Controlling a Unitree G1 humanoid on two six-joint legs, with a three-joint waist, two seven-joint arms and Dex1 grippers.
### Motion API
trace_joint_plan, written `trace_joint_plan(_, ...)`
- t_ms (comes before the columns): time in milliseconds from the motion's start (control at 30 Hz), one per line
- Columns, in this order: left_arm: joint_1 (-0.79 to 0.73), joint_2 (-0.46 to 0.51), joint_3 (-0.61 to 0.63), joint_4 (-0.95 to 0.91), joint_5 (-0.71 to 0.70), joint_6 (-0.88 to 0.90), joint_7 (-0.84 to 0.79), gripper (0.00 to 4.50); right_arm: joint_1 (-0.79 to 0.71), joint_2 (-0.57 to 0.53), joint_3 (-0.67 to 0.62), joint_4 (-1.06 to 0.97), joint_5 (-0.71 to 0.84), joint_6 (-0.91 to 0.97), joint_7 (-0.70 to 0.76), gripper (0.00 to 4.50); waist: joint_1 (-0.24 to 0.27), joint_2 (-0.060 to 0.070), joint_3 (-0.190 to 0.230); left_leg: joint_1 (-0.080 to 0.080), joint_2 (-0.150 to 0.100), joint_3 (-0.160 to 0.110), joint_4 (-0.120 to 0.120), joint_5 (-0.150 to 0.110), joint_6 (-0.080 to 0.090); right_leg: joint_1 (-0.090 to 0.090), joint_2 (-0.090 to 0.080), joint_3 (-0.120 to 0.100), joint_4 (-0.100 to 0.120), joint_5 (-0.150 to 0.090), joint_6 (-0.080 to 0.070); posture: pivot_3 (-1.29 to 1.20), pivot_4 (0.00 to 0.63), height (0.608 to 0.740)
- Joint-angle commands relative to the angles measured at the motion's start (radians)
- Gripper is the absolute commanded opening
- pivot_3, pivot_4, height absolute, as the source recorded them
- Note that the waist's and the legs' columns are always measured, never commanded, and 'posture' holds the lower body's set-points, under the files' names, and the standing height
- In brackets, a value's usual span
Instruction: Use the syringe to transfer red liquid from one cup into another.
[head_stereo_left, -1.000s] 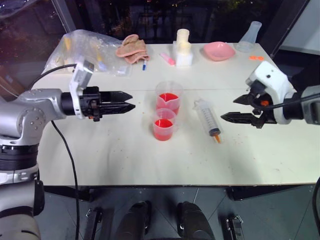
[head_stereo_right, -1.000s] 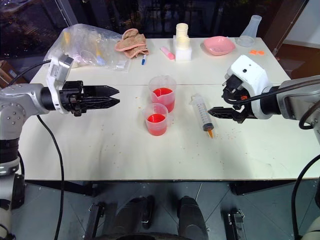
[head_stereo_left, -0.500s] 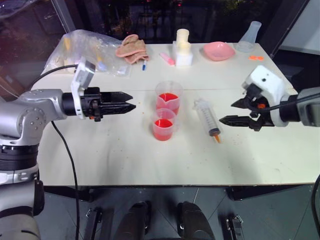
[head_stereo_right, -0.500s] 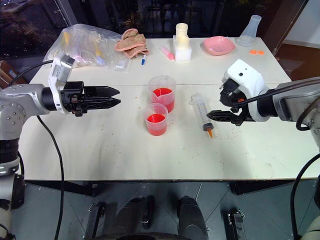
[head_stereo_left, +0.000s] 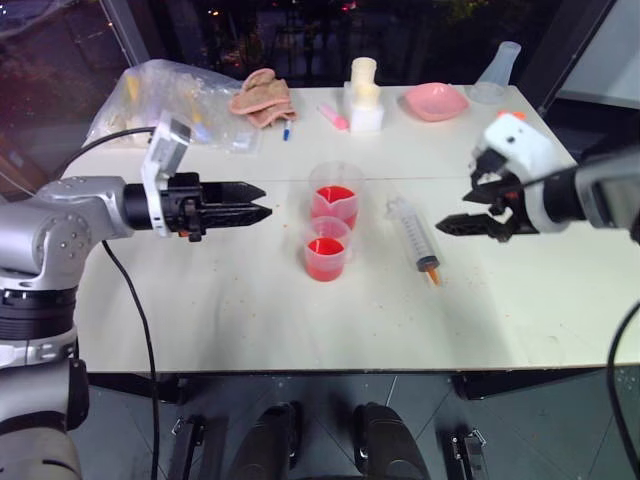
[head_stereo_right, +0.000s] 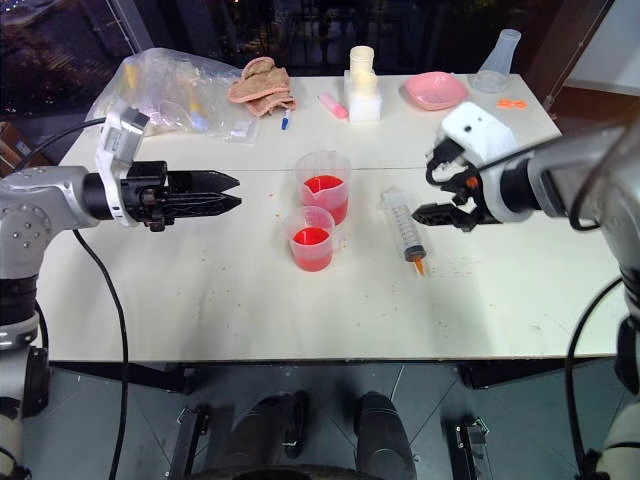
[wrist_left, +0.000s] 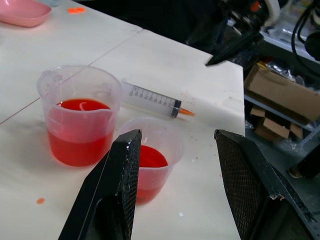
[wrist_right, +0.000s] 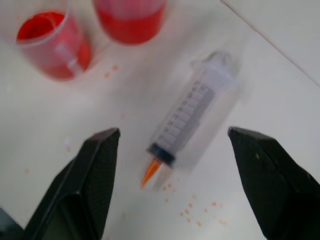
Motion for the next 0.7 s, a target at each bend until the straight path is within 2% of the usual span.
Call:
trace_joint_plan(33,-0.029,0.013,0.019,-0.020,-0.002,-0.008,0.004,2.44,-0.121,0.036,0.076,0.190,0.026,0.013,-0.045,3.59,0.002,0.000,0.000,0.000,0.000,0.000,0.000,0.000,0.000,0.000,0.000,0.000,0.000,0.000,0.000,0.00,0.150,0.740)
trace_joint_plan(133,-0.027,0.011,0.018,-0.023,0.003,-0.012,0.010,2.44,-0.214,0.102,0.160,0.397,0.003,0.013,-0.119,3.59,0.002,0.000,0.000,0.000,0.000,0.000,0.000,0.000,0.000,0.000,0.000,0.000,0.000,0.000,0.000,0.00,0.150,0.740)
trace_joint_plan(200,-0.020,0.010,0.026,-0.032,0.001,-0.015,0.019,2.44,-0.305,0.191,0.217,0.613,-0.042,0.013,-0.160,3.59,0.001,0.000,0.000,0.000,0.000,0.000,0.000,0.000,0.000,0.000,0.000,0.000,0.000,0.000,0.000,0.00,0.150,0.740)
trace_joint_plan(267,-0.014,0.010,0.031,-0.038,-0.003,-0.015,0.025,2.44,-0.361,0.255,0.258,0.741,-0.087,0.013,-0.180,3.59,-0.003,0.000,0.000,0.000,0.000,0.001,0.000,0.000,0.000,-0.001,0.001,0.001,0.000,0.000,0.000,0.00,0.150,0.740)
trace_joint_plan(400,0.005,0.013,0.049,-0.061,-0.012,-0.011,0.041,2.44,-0.407,0.391,0.256,0.958,-0.216,-0.004,-0.205,3.59,-0.002,0.000,0.000,0.000,0.000,0.001,-0.002,0.000,-0.001,-0.002,0.002,0.002,0.002,0.001,0.000,0.00,0.150,0.740)
trace_joint_plan(533,0.039,0.019,0.076,-0.088,-0.022,-0.004,0.066,2.44,-0.416,0.494,0.249,1.146,-0.321,-0.125,-0.199,3.59,-0.003,0.000,0.000,0.000,-0.001,0.002,-0.002,0.000,-0.001,-0.002,0.002,0.003,0.002,0.001,0.000,0.00,0.150,0.740)
trace_joint_plan(700,0.082,0.028,0.105,-0.123,-0.037,0.007,0.088,2.44,-0.419,0.576,0.243,1.293,-0.426,-0.249,-0.153,3.59,-0.004,0.000,0.000,0.000,-0.001,0.002,-0.002,0.001,-0.001,-0.003,0.005,0.004,0.003,0.001,0.000,0.00,0.150,0.740)
